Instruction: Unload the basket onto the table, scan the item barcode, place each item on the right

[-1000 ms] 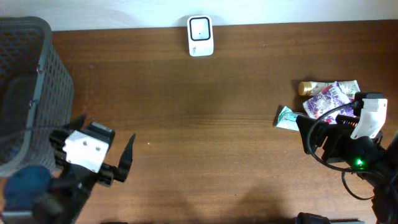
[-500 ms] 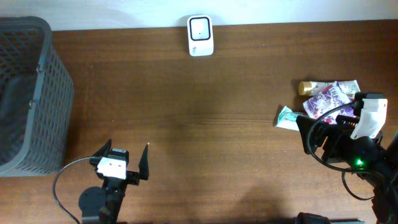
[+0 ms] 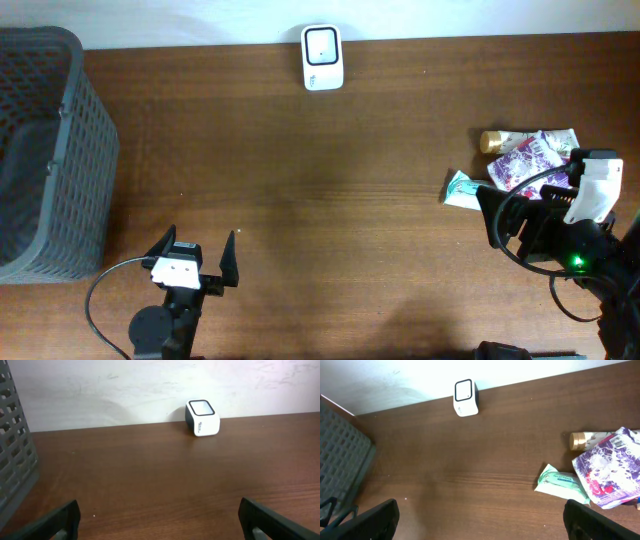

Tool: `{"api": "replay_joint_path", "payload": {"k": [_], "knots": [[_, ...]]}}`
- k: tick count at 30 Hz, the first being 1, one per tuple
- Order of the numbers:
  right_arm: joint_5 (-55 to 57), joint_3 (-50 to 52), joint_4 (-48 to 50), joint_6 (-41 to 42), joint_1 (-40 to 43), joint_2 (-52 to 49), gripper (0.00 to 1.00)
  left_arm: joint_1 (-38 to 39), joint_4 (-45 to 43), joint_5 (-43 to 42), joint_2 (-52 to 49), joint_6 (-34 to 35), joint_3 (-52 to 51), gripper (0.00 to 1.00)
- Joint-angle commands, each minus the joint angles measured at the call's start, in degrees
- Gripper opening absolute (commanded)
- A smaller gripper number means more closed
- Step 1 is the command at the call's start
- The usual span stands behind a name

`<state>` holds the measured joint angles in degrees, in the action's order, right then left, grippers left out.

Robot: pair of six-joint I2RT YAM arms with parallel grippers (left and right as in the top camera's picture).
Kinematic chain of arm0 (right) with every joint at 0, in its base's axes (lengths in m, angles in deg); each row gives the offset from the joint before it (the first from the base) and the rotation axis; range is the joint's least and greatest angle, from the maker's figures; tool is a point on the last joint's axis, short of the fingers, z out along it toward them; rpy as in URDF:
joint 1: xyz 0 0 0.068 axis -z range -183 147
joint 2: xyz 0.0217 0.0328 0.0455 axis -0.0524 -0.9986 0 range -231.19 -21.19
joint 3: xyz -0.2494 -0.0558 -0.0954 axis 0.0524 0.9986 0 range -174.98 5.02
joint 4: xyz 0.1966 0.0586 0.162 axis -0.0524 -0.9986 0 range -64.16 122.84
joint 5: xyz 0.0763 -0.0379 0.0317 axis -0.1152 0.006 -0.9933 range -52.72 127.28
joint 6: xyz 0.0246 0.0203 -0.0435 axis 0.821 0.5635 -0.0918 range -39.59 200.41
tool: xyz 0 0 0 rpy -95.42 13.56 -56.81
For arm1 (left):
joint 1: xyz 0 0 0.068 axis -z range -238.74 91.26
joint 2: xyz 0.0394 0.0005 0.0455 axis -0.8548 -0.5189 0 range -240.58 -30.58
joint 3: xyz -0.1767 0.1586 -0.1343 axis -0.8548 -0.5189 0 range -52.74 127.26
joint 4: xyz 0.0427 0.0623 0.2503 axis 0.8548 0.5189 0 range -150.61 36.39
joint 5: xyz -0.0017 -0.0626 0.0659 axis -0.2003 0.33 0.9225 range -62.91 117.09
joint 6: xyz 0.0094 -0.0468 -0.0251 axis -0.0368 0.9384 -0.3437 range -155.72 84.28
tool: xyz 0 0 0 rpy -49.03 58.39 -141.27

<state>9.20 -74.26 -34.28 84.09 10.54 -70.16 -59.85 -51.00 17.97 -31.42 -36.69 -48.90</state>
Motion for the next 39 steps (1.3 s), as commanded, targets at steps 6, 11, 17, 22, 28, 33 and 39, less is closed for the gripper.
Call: {"api": "replay_joint_path", "payload": {"k": [6, 11, 17, 22, 28, 33, 39], "knots": [[0.5, -0.3, 0.2, 0.0, -0.4, 0.1, 0.98, -0.2, -0.2, 0.6, 0.5, 0.5, -1.0, 0.99], [8.5, -0.3, -0.3, -0.2, -0.4, 0.1, 0.99, -0.2, -0.2, 0.6, 0.5, 0.5, -1.0, 0.99], [15.3, 14.5, 14.5, -2.6, -3.0, 6.2, 0.98, -0.2, -0.2, 0.6, 0.5, 0.5, -1.0, 0.99], [13.7, 40.7, 34.8, -3.4, -6.1, 21.0, 0.98, -0.2, -0.2, 0.6, 0.5, 0.5, -1.0, 0.99], [10.7, 63.5, 50.2, -3.4, -6.1, 40.3, 0.99, -0.2, -0.2, 0.6, 0.5, 0.5, -1.0, 0.99], [12.9, 68.9, 53.1, -3.4, -10.2, 48.7, 0.98, -0.2, -0.2, 0.6, 0.5, 0.5, -1.0, 0.99], [16.1, 75.5, 61.5, -2.7, -16.2, 48.8, 0.98, -0.2, -0.2, 0.6, 0.5, 0.5, -1.0, 0.99]]}}
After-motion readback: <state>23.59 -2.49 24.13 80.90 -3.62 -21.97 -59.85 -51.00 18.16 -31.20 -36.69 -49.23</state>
